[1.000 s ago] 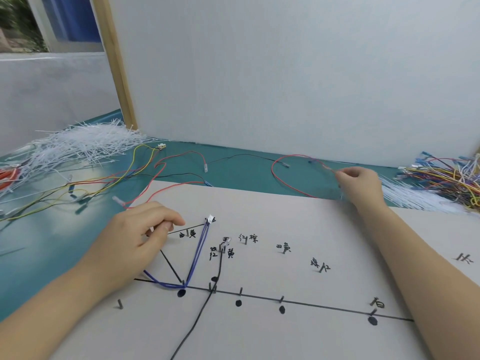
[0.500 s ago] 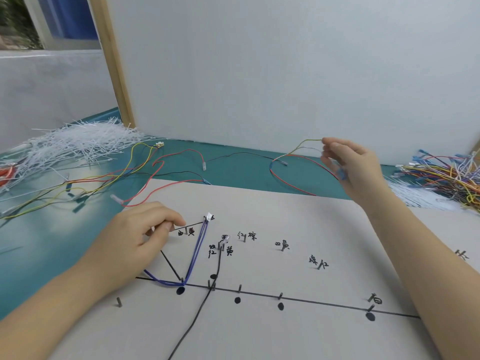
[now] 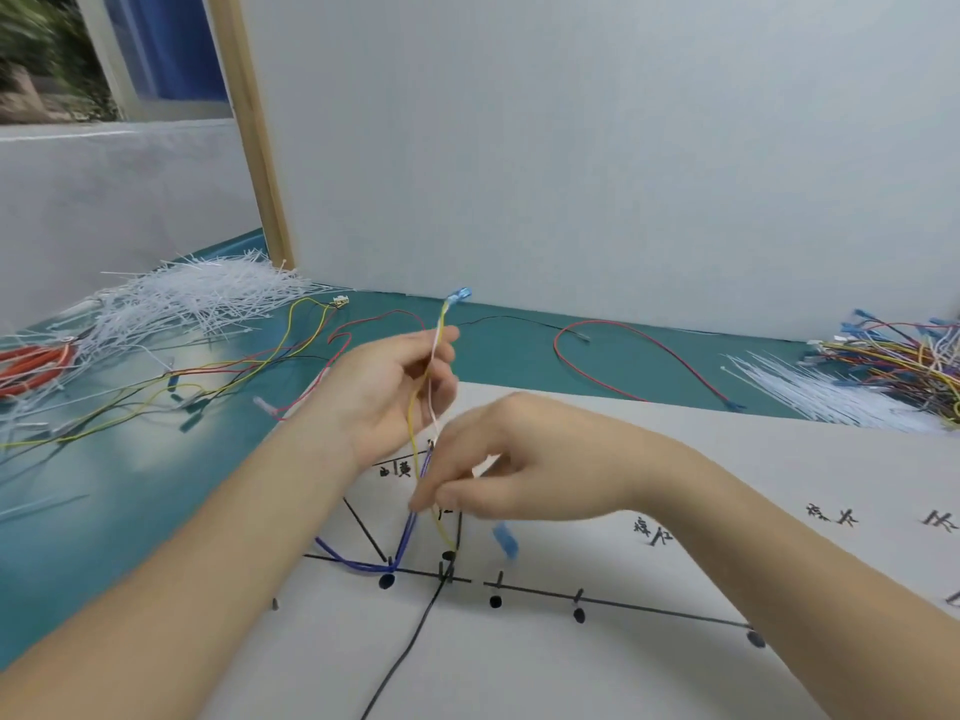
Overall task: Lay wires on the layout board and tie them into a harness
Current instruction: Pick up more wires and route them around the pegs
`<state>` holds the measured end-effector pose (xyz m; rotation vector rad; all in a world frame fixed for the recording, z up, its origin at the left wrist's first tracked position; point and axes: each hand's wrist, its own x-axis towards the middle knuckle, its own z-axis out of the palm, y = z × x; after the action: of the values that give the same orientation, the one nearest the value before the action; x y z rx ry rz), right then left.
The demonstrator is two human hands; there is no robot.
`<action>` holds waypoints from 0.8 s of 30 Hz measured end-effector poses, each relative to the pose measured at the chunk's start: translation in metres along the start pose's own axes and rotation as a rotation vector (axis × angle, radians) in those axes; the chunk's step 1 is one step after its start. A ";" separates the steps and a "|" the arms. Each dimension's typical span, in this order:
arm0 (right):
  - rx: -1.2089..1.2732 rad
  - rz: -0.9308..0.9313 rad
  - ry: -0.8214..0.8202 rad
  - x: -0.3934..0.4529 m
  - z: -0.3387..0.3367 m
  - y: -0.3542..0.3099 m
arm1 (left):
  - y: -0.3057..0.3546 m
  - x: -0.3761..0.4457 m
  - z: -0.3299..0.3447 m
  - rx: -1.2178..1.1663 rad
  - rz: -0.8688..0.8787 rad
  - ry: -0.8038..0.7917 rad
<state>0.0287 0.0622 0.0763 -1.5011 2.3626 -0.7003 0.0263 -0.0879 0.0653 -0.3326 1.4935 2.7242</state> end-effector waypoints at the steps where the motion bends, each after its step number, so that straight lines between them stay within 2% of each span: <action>1: 0.090 0.027 0.014 -0.001 -0.003 0.001 | -0.005 0.002 0.003 0.000 -0.007 -0.008; 3: 0.369 0.094 0.124 -0.001 -0.012 0.009 | -0.017 0.004 0.007 0.039 -0.013 -0.038; 5: 0.644 0.200 0.343 0.000 -0.019 0.027 | -0.026 0.005 0.008 0.101 -0.031 -0.078; 7: 0.762 0.364 0.574 0.001 -0.022 0.048 | -0.031 0.005 0.008 0.117 -0.074 -0.118; 8: 0.806 0.438 0.617 0.002 -0.021 0.059 | -0.033 0.005 0.007 0.124 -0.099 -0.136; 10: 0.901 0.502 0.569 0.001 -0.017 0.073 | -0.039 0.004 0.006 0.171 -0.136 -0.173; 12: 0.954 0.439 0.537 0.001 -0.014 0.077 | -0.045 0.004 0.005 0.209 -0.141 -0.206; 14: 0.897 0.360 0.571 0.001 -0.013 0.076 | -0.048 0.003 0.005 0.231 -0.106 -0.202; 19: 0.881 0.287 0.540 0.001 -0.013 0.076 | -0.054 0.004 0.003 0.504 0.230 -0.104; 22: 0.953 0.268 0.546 0.002 -0.010 0.075 | -0.053 0.005 0.000 0.480 0.311 -0.052; 24: 0.999 0.261 0.528 0.003 -0.008 0.074 | -0.050 0.005 0.000 0.402 0.235 -0.065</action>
<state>-0.0337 0.0873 0.0450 -0.5978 1.8714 -1.9742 0.0269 -0.0615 0.0223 -0.0585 2.1214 2.4682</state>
